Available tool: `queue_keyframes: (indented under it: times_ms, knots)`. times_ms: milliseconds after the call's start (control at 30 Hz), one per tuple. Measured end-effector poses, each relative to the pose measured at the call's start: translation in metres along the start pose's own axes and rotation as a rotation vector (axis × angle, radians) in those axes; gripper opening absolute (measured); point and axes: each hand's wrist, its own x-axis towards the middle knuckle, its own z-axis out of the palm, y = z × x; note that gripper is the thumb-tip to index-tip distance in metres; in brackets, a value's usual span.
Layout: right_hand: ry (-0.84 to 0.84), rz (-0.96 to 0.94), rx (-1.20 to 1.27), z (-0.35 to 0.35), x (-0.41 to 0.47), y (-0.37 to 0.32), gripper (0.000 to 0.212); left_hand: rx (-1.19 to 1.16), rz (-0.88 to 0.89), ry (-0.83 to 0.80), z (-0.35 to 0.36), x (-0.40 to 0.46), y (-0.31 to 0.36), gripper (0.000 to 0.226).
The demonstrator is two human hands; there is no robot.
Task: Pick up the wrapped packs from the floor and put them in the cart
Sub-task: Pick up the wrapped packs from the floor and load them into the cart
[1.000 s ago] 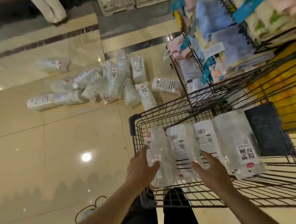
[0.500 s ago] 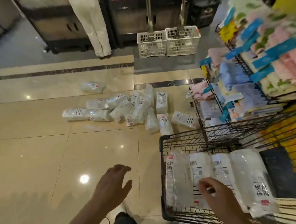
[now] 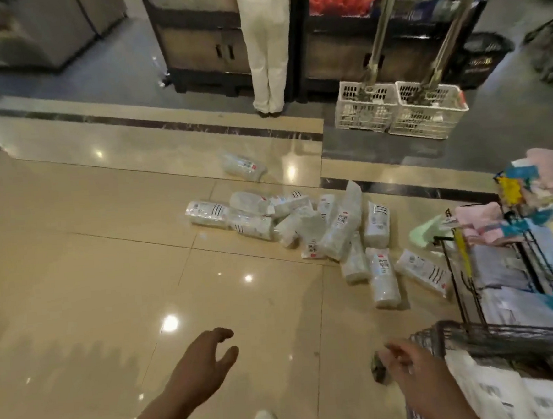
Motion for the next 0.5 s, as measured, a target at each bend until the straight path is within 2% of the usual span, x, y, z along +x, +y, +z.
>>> queue_keyframes:
  times_ms: [33,167,300,500]
  knots:
    - [0.012,-0.011,0.023,0.007,0.011,-0.022,0.018,-0.058,-0.044,0.037,-0.011,0.006,-0.012,0.041]
    - [-0.033,-0.028,0.104,0.025,0.059,-0.105,0.012,-0.177,-0.183,0.14,-0.044,0.035,-0.047,0.038]
    - [-0.082,-0.032,0.1,0.048,0.129,-0.163,0.015,-0.235,-0.276,0.123,-0.069,0.085,-0.063,0.04]
    - [-0.184,-0.029,0.06,0.087,0.284,-0.259,0.011,-0.275,-0.38,0.107,-0.117,0.209,-0.068,0.05]
